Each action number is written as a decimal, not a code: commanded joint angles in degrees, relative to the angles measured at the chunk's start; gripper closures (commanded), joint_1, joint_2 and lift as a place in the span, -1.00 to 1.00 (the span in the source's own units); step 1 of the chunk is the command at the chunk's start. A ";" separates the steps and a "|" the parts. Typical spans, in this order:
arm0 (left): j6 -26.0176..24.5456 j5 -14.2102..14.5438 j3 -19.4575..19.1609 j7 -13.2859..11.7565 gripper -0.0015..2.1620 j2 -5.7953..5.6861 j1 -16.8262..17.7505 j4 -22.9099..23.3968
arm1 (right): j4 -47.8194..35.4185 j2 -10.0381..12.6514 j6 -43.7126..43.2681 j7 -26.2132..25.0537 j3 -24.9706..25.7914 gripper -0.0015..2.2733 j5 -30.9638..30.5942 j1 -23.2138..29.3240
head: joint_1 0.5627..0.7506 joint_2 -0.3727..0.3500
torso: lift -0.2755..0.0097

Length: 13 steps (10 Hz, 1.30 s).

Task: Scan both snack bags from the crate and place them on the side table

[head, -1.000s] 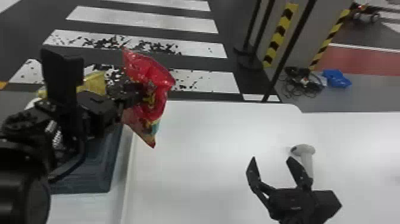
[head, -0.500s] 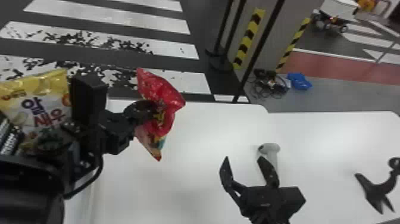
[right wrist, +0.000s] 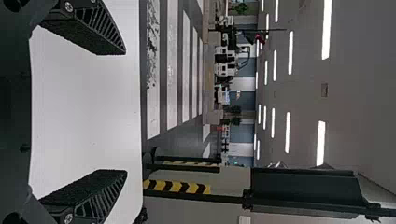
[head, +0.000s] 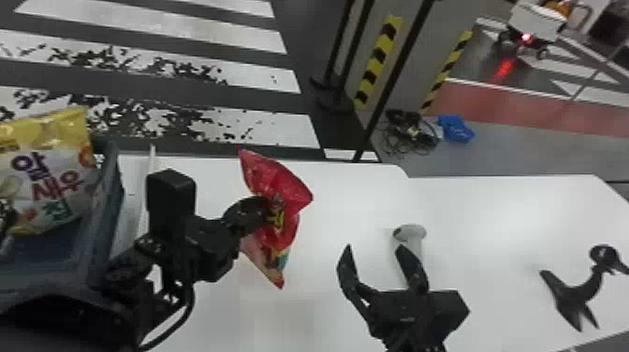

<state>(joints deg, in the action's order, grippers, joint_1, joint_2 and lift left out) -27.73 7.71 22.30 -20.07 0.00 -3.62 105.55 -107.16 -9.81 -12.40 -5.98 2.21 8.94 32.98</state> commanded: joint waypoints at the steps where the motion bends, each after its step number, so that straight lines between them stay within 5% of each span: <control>1: -0.35 1.78 1.17 0.74 0.98 0.15 -0.60 -0.26 | 0.11 0.05 0.23 -0.09 0.17 -0.93 0.12 -0.11 | 0.41 -0.94 | 0.26; 3: -4.57 7.14 1.26 2.93 0.98 0.15 -0.95 -0.43 | 0.11 -0.03 0.93 -0.17 0.17 -0.93 0.21 -0.19 | 0.41 -0.94 | 0.26; 5: -9.67 8.99 2.31 5.92 0.98 0.15 -1.65 -0.17 | 0.29 -0.03 1.46 -0.26 0.25 -0.93 0.21 -0.37 | 0.41 -0.94 | 0.26; 6: -9.67 9.51 2.66 6.80 0.54 0.15 -1.65 -0.26 | 0.20 -0.03 1.46 -0.26 0.17 -0.93 0.21 -0.37 | 0.41 -0.94 | 0.26; 7: -9.49 9.87 3.10 8.29 -0.82 0.15 -1.65 -0.26 | 0.29 0.05 1.46 -0.26 0.17 -0.93 0.21 -0.37 | 0.41 -0.94 | 0.26; 8: -9.14 8.90 3.28 8.38 -1.00 0.15 -1.39 -0.17 | 0.29 0.05 1.46 -0.26 0.17 -0.93 0.21 -0.28 | 0.41 -0.94 | 0.26; 11: -8.26 6.70 3.02 8.21 -0.97 0.15 -1.56 0.89 | 0.38 0.05 1.46 -0.17 0.08 -0.93 0.21 -0.28 | 0.41 -0.94 | 0.26; 13: -3.52 -4.20 4.51 7.15 -0.97 0.15 -3.67 5.54 | 0.46 -0.03 1.46 -0.17 -0.01 -0.93 0.38 -0.28 | 0.41 -0.94 | 0.26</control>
<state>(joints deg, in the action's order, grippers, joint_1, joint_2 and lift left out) -32.98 6.83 26.34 -12.85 0.00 -6.63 109.82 -106.75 -9.81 -10.93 -6.18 2.21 9.20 32.69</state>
